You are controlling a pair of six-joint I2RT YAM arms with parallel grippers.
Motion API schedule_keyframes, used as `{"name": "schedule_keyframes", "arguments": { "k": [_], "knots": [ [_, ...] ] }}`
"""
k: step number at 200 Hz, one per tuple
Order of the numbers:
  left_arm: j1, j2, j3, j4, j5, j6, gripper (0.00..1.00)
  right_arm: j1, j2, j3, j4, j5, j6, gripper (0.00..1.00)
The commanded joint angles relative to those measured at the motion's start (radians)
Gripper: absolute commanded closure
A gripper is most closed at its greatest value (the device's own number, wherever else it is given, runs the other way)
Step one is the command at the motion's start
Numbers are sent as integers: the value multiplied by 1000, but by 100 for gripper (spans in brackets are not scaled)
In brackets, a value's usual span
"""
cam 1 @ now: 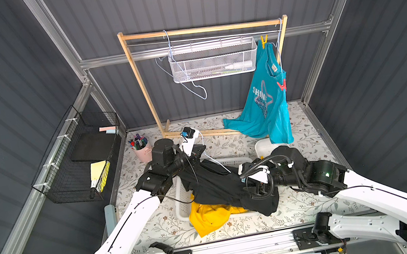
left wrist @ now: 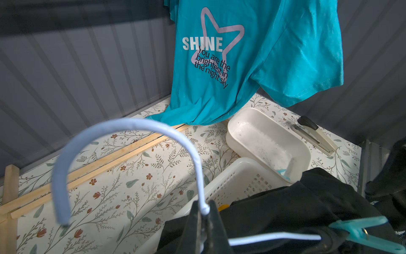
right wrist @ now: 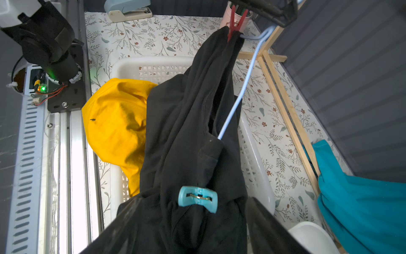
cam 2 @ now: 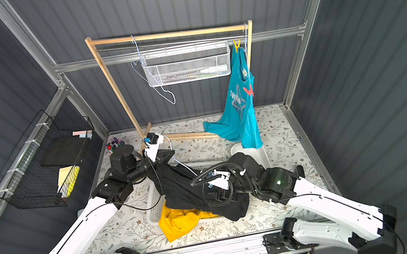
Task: Remove the clothespins securing t-shirts to the hanger
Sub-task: Remove the clothespin from the hanger.
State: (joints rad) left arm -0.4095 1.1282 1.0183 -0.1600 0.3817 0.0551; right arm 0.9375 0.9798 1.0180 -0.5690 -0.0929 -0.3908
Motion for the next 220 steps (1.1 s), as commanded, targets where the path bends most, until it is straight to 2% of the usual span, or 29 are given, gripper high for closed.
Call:
{"name": "schedule_keyframes", "arguments": {
  "k": [1, 49, 69, 87, 99, 160, 203, 220],
  "knots": [
    [5, -16, -12, 43, -32, 13, 100, 9, 0, 19, 26, 43, -12, 30],
    [5, -11, -10, 46, -44, 6, 100, 15, 9, 14, 44, 47, 3, 37],
    [5, -13, -9, 45, -46, 6, 100, 17, 21, 16, 39, 47, 4, 45],
    [5, -17, -12, 45, -47, 6, 100, 20, 34, 14, 37, 57, 10, 60],
    [5, -20, -13, 46, -53, 6, 100, 24, 37, 16, 35, 57, 13, 65],
    [4, -18, -14, 49, -52, 4, 100, 37, 32, 9, 41, 64, 21, 64],
    [3, -19, -15, 50, -53, 5, 100, 48, 43, 6, 46, 85, 18, 53],
    [4, -19, -16, 50, -55, 5, 100, 52, 46, 2, 53, 98, 21, 53]
  ]
}}
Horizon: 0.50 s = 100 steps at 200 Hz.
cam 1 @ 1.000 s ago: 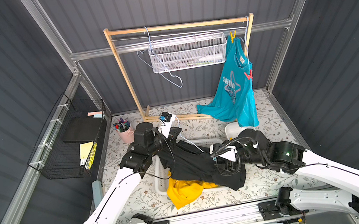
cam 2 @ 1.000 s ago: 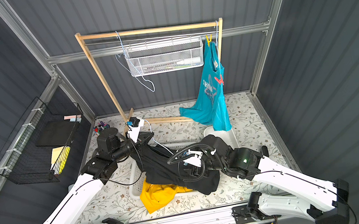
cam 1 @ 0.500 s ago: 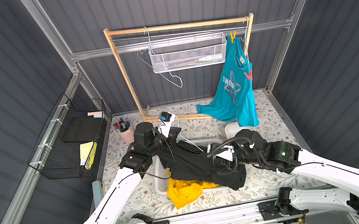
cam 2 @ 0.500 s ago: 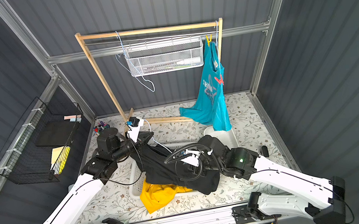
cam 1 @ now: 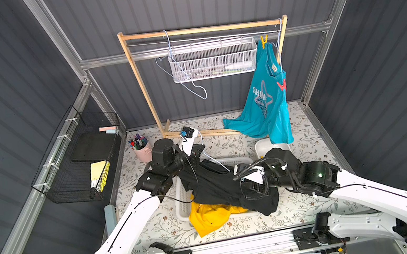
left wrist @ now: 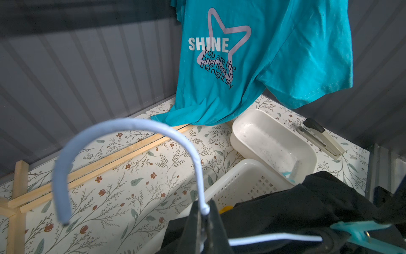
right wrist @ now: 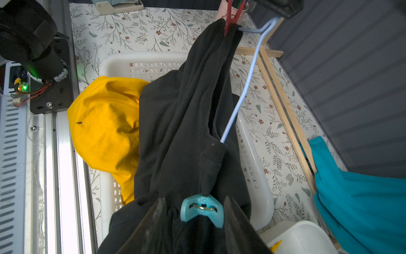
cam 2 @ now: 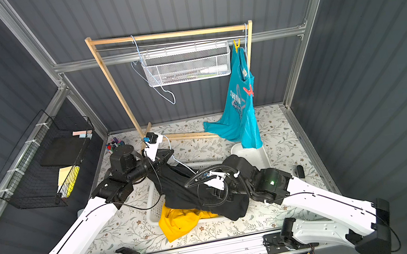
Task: Remove the clothespins securing t-shirts to the hanger
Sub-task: Remove the clothespin from the hanger.
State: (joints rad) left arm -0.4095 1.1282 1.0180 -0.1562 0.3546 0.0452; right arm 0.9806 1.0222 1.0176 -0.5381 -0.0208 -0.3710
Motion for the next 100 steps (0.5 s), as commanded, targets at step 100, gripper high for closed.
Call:
{"name": "schedule_keyframes", "arguments": {
  "k": [100],
  "knots": [
    [4, -16, -19, 51, -19, 10, 100, 23, 25, -2, 27, 93, 27, 64]
  ]
}}
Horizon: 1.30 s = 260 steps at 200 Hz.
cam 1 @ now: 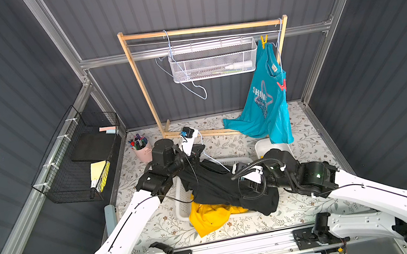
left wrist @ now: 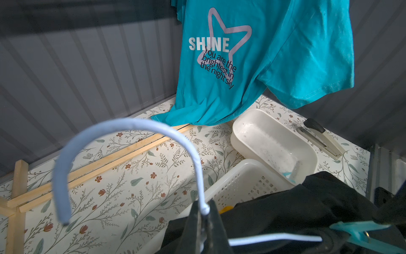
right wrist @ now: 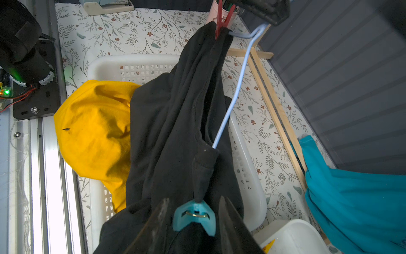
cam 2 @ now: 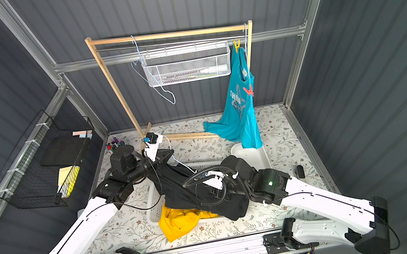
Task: Remove the clothespins securing t-shirts to the hanger
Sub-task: Remove the clothespin from the hanger.
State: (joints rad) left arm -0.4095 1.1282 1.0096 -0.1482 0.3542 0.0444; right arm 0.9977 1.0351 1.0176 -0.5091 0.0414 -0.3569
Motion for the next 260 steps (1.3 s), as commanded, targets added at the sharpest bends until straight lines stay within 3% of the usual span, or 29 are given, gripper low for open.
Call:
{"name": "schedule_keyframes", "arguments": {
  "k": [1, 97, 200, 260],
  "knots": [
    [4, -16, -11, 43, -19, 10, 100, 6, 12, -2, -2, 31, 12, 64],
    [3, -23, -11, 45, -20, 10, 100, 13, 19, 2, -31, 66, 15, 63],
    [1, -24, -14, 45, -19, 16, 100, 35, -38, -14, 43, 106, 25, 88],
    [1, -27, -15, 46, -19, 18, 100, 35, -76, -6, 66, 246, 71, 88]
  ]
}}
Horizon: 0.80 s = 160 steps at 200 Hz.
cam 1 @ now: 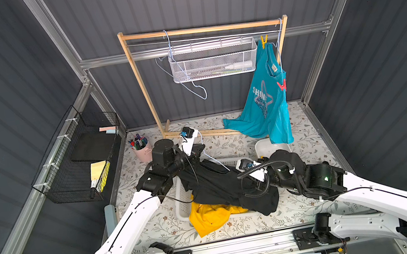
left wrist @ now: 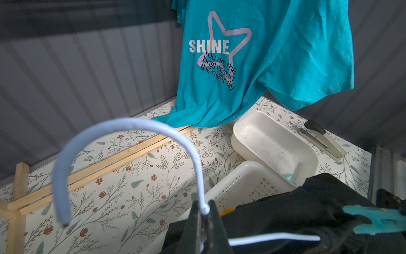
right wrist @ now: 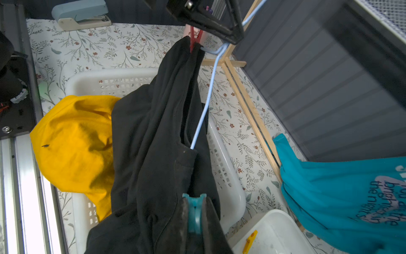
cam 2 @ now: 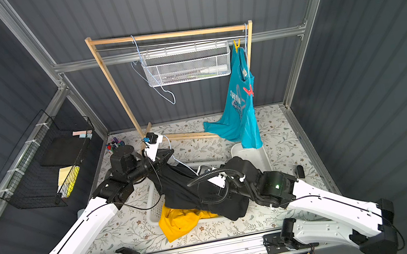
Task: Remove the clothespins securing t-shirts to the hanger
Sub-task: Remove the clothespin from the hanger, then place the clothespin in the storage box.
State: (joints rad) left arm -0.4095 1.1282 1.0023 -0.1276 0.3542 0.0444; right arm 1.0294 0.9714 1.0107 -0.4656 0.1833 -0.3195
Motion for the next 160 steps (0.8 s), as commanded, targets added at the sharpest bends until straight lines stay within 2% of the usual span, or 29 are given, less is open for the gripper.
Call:
{"name": "schedule_keyframes", "arguments": {
  "k": [1, 47, 87, 106, 135, 160],
  "knots": [
    [2, -27, -8, 25, -19, 18, 100, 3, -13, 1, 22, 109, 36, 88],
    [2, -26, -8, 27, -19, 20, 100, 3, -5, 1, 18, 398, 60, 86],
    [2, -28, -8, 26, -19, 19, 100, -6, 9, 3, 18, 602, 89, 82],
    [2, -29, -8, 27, -17, 20, 100, -22, 31, 20, -63, 737, 120, 82],
    [2, -28, -10, 29, -16, 20, 100, -96, 22, 39, -141, 720, 200, 78],
    [0, -32, -9, 29, -15, 19, 100, -173, -19, 23, -156, 652, 247, 66]
  ]
}}
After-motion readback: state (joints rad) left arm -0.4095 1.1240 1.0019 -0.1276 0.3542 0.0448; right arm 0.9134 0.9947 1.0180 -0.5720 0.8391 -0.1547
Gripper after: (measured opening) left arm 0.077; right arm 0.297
